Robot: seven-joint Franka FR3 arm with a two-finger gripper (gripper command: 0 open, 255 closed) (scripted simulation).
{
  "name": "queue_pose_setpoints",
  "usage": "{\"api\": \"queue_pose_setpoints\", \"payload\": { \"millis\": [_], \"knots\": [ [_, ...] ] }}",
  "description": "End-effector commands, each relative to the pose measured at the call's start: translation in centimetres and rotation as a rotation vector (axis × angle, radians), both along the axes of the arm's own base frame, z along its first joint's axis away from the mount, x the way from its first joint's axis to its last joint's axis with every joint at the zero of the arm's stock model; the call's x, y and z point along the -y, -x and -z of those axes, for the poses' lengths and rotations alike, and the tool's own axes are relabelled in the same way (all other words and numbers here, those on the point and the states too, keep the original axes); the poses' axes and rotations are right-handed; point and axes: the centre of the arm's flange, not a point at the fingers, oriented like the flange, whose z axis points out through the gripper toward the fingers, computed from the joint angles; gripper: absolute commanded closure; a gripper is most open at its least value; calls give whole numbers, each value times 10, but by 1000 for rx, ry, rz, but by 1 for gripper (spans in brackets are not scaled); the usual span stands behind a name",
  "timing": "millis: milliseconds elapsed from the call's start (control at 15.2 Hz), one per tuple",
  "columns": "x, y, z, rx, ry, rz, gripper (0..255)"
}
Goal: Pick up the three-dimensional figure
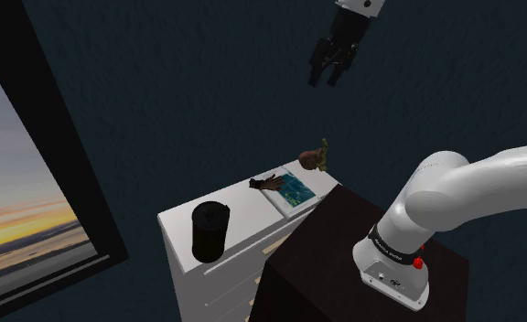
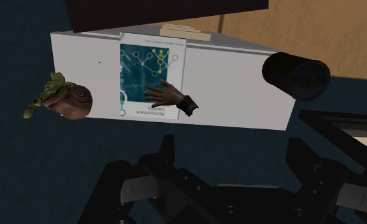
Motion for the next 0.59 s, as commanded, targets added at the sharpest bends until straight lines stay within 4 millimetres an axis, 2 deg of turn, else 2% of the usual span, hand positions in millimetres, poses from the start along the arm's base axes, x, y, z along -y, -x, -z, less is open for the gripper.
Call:
{"api": "queue_pose_setpoints", "payload": {
  "millis": [0,528],
  "knots": [
    [0,0,0,0,0,0,0],
    [52,-21,80,-30,82,23,0]
  ]
}}
